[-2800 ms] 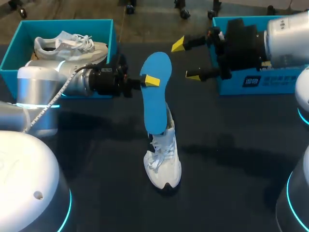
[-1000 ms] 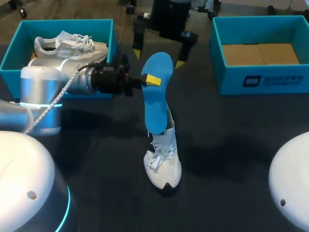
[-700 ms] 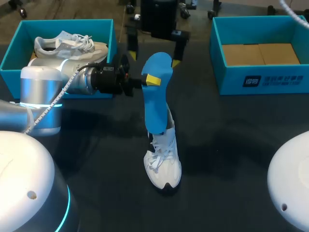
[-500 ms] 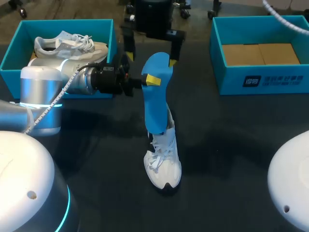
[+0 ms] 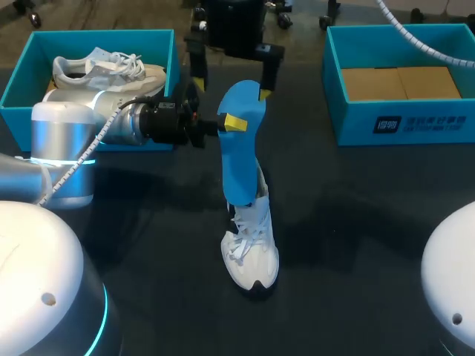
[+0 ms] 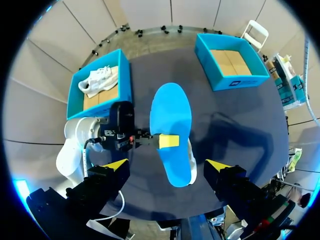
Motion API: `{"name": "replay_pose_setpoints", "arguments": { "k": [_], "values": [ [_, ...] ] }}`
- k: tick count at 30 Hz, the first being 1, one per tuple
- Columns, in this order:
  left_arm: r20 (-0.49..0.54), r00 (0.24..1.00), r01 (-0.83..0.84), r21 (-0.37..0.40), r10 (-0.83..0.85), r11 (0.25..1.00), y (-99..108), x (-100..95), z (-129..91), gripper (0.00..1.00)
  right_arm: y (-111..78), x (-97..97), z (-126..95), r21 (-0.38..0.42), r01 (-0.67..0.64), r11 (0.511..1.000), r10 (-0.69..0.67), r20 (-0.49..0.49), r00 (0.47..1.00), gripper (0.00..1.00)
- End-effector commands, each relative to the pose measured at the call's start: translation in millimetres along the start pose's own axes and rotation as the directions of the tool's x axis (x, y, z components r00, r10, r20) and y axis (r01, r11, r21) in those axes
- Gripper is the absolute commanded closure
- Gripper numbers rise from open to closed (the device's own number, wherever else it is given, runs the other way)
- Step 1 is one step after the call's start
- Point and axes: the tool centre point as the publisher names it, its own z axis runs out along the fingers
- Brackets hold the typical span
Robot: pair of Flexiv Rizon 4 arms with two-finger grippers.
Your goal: Take the shoe out of the shoebox, open the shoe tongue, remove and reinsert the insole, then place the shoe into the shoebox
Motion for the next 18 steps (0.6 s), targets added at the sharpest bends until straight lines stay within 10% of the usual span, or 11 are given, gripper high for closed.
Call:
{"name": "replay_pose_setpoints", "arguments": {
  "k": [1,18],
  "values": [
    [0.002,1.000,0.000,0.001,0.000,1.000,1,0.1,0,1.00,-4.5,-1.5,2,-0.019,-0.019,1.000,0.019,-0.013,1.000,0.00],
    [0.002,1.000,0.000,0.001,0.000,1.000,1,0.1,0,1.00,-4.5,-34.4,5,-0.030,0.034,0.999,-0.040,-0.220,0.975,0.00]
  ]
}}
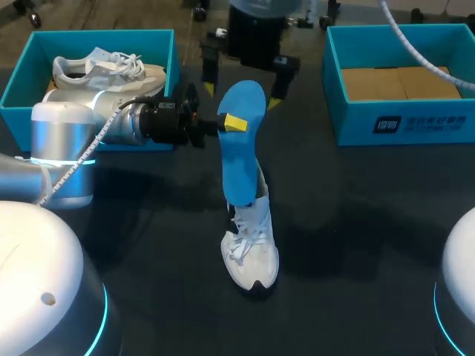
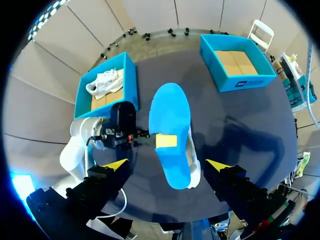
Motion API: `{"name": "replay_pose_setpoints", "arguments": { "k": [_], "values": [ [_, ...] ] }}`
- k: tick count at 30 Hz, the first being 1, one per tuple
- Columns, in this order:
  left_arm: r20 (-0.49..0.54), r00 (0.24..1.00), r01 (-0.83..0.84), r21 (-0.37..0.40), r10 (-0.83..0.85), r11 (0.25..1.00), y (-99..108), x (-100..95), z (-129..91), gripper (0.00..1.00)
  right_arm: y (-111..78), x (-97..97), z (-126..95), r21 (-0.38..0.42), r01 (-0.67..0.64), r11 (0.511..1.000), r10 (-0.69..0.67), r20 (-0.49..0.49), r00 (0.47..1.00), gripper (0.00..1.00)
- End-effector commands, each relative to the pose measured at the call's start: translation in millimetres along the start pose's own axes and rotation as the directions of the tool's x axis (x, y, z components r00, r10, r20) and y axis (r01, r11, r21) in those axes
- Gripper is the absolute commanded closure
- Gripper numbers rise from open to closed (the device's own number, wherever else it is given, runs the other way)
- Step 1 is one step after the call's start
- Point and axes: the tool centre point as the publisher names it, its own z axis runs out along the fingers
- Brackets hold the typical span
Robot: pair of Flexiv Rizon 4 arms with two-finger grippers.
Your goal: Take the shoe out of the shoebox, open the shoe tongue, remove and reinsert the insole, then place the shoe into the shoebox
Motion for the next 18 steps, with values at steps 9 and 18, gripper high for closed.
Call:
{"name": "replay_pose_setpoints", "arguments": {
  "k": [9,18],
  "values": [
    [0.002,1.000,-0.001,0.001,0.001,1.000,0,0.0,0,1.00,-2.2,-26.9,-2,0.000,0.019,1.000,-0.018,-0.329,0.944,0.00],
    [0.002,1.000,-0.001,0.001,0.001,1.000,0,0.0,0,1.00,-3.3,-43.9,-4,0.011,0.035,0.999,-0.026,-0.455,0.890,0.00]
  ]
}}
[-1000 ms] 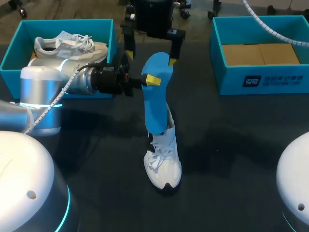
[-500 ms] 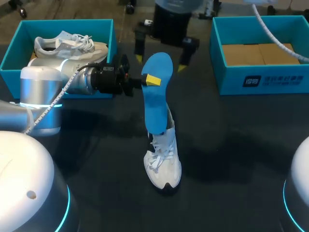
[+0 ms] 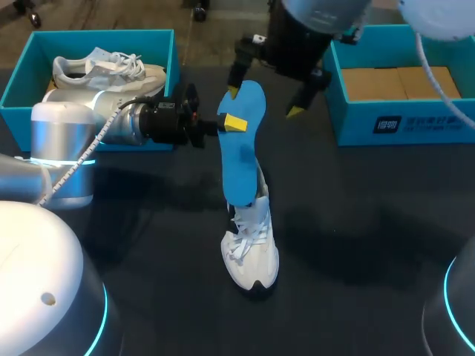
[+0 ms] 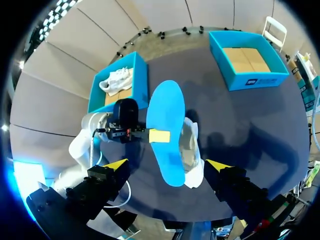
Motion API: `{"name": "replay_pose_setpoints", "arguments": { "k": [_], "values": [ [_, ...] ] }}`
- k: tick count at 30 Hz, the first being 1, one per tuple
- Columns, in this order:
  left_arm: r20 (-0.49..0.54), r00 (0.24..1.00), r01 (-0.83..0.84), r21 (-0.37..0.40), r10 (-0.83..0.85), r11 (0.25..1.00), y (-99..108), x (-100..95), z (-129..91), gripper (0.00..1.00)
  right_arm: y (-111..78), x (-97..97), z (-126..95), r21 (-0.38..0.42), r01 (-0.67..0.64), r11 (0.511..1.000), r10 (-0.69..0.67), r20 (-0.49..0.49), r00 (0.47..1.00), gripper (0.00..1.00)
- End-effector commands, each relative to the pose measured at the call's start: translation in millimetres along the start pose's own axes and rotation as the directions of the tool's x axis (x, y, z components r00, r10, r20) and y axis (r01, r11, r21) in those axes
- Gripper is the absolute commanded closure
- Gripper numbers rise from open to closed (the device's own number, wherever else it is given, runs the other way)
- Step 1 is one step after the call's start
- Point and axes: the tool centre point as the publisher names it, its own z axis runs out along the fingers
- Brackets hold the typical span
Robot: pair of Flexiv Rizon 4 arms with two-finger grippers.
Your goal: Take the shoe out of the shoebox, open the shoe tongue, remove and reinsert the insole, then place the shoe into the shoebox
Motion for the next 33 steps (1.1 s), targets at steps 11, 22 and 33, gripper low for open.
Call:
{"name": "replay_pose_setpoints", "arguments": {
  "k": [11,22,33],
  "values": [
    [0.002,1.000,-0.001,0.000,0.001,1.000,0,-0.1,0,1.00,-1.6,-21.5,-2,0.016,0.032,0.999,-0.021,-0.440,0.898,0.00],
    [0.002,1.000,-0.001,0.000,0.001,1.000,0,-0.1,0,1.00,-8.9,-29.9,9,0.061,0.064,0.996,-0.010,-0.642,0.766,0.00],
    [0.002,1.000,-0.001,0.000,0.001,1.000,0,-0.1,0,1.00,-10.2,-39.0,22,0.058,0.060,0.997,0.007,-0.775,0.632,0.00]
  ]
}}
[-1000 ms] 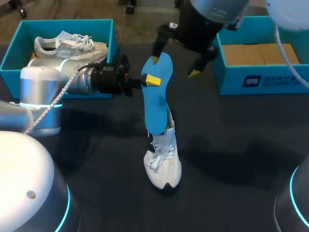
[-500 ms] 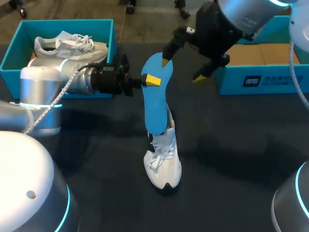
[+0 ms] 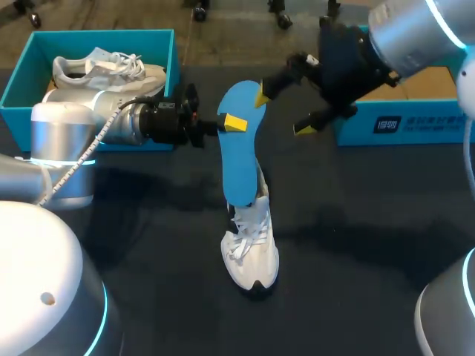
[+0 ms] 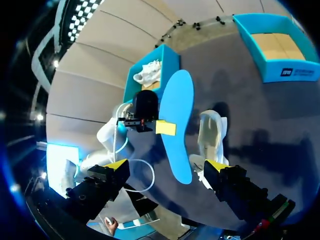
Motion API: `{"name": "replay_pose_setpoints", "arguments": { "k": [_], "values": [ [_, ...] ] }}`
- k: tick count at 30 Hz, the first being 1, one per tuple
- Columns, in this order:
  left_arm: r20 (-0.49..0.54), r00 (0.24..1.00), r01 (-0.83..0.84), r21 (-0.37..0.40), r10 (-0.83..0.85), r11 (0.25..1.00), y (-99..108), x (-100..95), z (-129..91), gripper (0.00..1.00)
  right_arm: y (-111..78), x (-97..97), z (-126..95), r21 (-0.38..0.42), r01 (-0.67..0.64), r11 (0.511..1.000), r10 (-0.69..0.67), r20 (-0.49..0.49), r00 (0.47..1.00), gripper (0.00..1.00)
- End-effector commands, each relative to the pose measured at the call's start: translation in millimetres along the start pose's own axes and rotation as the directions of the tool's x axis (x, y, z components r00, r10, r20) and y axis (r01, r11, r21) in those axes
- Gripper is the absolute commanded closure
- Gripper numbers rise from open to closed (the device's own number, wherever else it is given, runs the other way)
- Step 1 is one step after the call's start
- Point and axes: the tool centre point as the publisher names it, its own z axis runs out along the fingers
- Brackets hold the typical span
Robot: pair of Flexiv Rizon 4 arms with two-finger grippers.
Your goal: Take the shoe out of the shoebox, open the shoe tongue, remove and reinsert the insole, then place the shoe into the shoebox
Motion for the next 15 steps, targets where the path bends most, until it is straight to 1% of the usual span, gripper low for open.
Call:
{"name": "replay_pose_setpoints", "arguments": {
  "k": [1,5,13,15],
  "values": [
    [0.002,1.000,0.000,0.000,0.000,1.000,0,-0.1,0,1.00,-4.2,-12.9,5,-0.008,-0.011,1.000,0.006,-0.456,0.890,0.00],
    [0.002,1.000,0.000,0.000,0.000,1.000,0,-0.1,0,1.00,-5.9,-22.2,9,-0.016,-0.005,1.000,-0.004,-0.517,0.856,0.00],
    [0.002,1.000,0.000,0.000,0.000,1.000,0,-0.1,0,1.00,-6.6,-39.4,17,-0.028,-0.012,1.000,-0.005,-0.546,0.838,0.00],
    [0.002,1.000,0.000,0.000,0.000,1.000,0,-0.1,0,1.00,-6.2,-42.2,20,-0.035,-0.017,0.999,-0.006,-0.565,0.825,0.00]
  ]
}}
